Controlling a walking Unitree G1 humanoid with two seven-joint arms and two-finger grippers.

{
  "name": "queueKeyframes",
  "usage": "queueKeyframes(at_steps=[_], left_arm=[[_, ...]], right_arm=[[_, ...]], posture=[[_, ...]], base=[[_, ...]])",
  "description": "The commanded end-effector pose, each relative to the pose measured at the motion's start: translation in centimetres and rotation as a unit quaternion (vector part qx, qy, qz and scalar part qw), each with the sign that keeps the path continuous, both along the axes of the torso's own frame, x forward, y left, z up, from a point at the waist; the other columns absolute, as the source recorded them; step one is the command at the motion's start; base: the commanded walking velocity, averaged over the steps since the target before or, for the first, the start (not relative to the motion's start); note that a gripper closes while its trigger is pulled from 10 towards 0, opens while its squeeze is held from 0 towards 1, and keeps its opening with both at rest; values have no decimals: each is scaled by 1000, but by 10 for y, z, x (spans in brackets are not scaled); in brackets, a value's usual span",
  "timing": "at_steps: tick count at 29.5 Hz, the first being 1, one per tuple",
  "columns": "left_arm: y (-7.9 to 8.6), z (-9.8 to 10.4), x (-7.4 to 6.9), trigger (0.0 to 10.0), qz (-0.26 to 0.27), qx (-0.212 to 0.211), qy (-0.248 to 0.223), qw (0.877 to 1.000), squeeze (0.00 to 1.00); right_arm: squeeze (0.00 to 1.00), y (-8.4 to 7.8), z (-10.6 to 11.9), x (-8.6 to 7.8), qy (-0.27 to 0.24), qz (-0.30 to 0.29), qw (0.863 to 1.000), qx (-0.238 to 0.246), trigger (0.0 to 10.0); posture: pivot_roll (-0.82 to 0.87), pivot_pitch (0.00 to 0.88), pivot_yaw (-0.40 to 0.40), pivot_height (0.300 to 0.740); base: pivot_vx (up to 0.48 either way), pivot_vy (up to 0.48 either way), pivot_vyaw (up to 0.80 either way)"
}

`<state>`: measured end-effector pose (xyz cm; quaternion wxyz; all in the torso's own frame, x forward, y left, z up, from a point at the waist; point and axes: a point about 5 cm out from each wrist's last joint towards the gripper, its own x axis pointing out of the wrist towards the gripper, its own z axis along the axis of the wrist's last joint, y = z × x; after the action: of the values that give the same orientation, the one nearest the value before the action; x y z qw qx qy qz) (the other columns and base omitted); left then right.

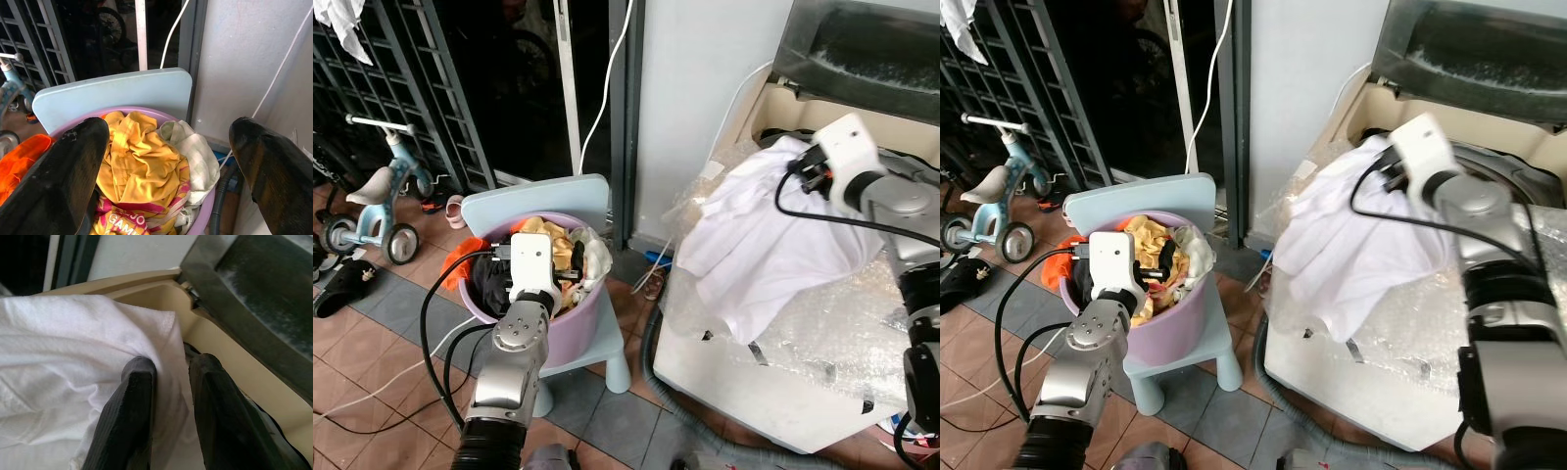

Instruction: Clothes washing

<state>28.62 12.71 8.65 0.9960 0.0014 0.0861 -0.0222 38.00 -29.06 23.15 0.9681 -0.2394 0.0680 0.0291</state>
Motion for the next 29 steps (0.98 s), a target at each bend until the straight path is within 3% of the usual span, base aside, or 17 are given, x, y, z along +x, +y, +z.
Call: queueKeyframes(at_steps=[1, 2, 5, 7, 8, 9, 10, 11, 12, 13, 20, 24, 29], left_arm=[[-6, 3, 2, 10000, -8, 3, -4, 1000, 0], [-5, 3, 2, 10000, -6, 4, -5, 1000, 0], [-1, 3, 3, 10000, 1, 7, -6, 1000, 0], [0, 4, 3, 10000, 3, 7, -6, 1000, 0], [0, 4, 3, 10000, 4, 7, -6, 1000, 0], [-1, 4, 2, 10000, 4, 7, -6, 1000, 0], [-1, 3, 2, 10000, 4, 7, -6, 1000, 0], [-2, 3, 1, 10000, 4, 6, -5, 1000, 0], [-2, 2, 1, 10000, 4, 6, -4, 1000, 0], [-3, 1, 0, 10000, 3, 6, -2, 1000, 0], [-3, 1, 0, 10000, -1, 5, -1, 1000, 0], [-6, 2, 4, 10000, -4, 4, -3, 1000, 0], [-8, 2, 2, 10000, -7, 2, -3, 1000, 0]], right_arm=[[0, -12, 30, 3, -73, -51, 996, 25, 0], [0, -13, 49, 3, -124, -62, 990, 36, 0], [0, -12, 77, 3, -199, -55, 977, 61, 0], [0, -6, 78, 4, -201, -35, 978, 48, 0], [0, -2, 71, 6, -186, -23, 982, 25, 980], [0, 3, 58, 8, -159, -5, 987, -3, 7294], [0, 6, 49, 7, -148, 12, 989, -2, 10000], [0, 11, 40, 6, -139, 42, 989, 15, 10000], [635, 15, 36, 4, -137, 67, 988, 35, 10000], [1000, 23, 27, -3, -134, 131, 980, 61, 10000], [1000, 27, 1, -21, -109, 192, 975, 34, 10000], [1000, 25, -31, -44, -128, 150, 979, 41, 10000], [1000, 40, -45, -63, -152, 138, 978, 46, 10000]], posture=[[-54, 0, 27, 740], [-47, 0, 24, 740], [-44, 0, 17, 740], [-43, 0, 16, 740], [-43, 0, 16, 740], [-44, 0, 14, 740], [-44, 0, 14, 740], [-45, 0, 14, 740], [-47, 0, 15, 740], [-49, 0, 18, 740], [-64, 0, 25, 740], [-77, 0, 26, 740], [-80, 0, 31, 740]], base=[[0, 0, 0], [0, 0, 0], [0, 0, 0], [0, 0, 0], [0, 0, 0], [0, 0, 0], [0, 0, 0], [0, 0, 0], [0, 0, 0], [0, 0, 0], [0, 0, 0], [0, 0, 0], [0, 0, 0]])
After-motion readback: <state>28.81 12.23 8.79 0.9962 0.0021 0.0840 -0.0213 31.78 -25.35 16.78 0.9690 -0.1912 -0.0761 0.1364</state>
